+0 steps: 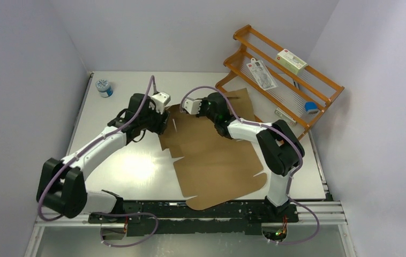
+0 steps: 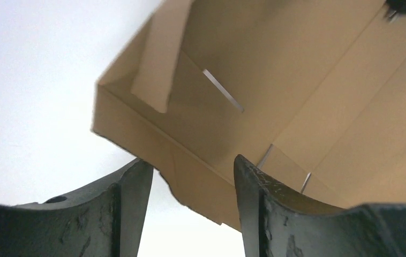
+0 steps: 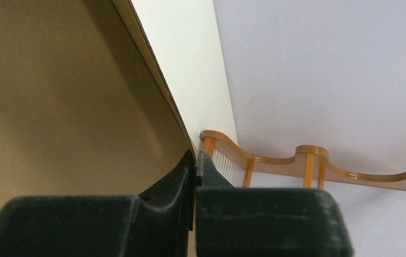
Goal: Fold the paper box
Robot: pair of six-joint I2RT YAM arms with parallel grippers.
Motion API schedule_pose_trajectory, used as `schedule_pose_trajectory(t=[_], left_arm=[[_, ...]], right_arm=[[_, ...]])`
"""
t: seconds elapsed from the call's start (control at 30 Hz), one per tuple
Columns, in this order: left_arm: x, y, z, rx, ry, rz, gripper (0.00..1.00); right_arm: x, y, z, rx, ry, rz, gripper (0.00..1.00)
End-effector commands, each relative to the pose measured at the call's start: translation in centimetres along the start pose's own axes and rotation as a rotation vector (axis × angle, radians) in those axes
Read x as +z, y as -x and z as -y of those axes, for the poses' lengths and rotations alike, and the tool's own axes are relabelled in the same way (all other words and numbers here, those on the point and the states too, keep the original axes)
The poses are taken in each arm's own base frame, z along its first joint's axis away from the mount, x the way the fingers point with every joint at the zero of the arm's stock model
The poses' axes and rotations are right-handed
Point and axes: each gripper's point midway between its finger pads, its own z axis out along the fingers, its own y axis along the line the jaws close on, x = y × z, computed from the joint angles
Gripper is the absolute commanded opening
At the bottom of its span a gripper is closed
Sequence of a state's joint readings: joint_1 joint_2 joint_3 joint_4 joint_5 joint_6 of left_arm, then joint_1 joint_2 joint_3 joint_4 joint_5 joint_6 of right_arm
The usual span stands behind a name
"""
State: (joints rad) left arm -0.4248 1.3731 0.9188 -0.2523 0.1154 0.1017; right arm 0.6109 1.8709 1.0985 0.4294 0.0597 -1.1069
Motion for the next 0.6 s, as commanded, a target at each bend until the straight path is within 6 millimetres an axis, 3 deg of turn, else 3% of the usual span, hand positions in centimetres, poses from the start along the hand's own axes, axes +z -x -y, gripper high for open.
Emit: schedule_pose_trajectory(t=[0.0, 0.17, 0.3, 0.43, 0.57], left_arm=[[-3.8, 6.2, -1.8, 0.015, 0.113, 0.214, 0.62], [-6.1, 8.3, -2.3, -0.002, 0.147, 0.319, 0.62], [-6.0, 9.6, -2.3, -0.071, 0.142, 0.352, 0.49], [-3.9, 10.5, -2.3, -0.176, 0.125, 0.343, 0.30], [-0.9, 9.1, -3.9, -0.265, 0.201, 0.253, 0.15]], right_arm=[[-0.8, 2.4, 2.7, -0.041, -0.085, 0.082, 0.00], [-1.1, 2.6, 3.0, -0.045, -0.082, 0.085, 0.00], [-1.2, 2.6, 3.0, -0.040, -0.081, 0.084, 0.00], [-1.4, 2.7, 3.2, -0.036, -0.081, 0.086, 0.00], [-1.8, 2.9, 3.6, -0.032, -0.088, 0.089, 0.00]])
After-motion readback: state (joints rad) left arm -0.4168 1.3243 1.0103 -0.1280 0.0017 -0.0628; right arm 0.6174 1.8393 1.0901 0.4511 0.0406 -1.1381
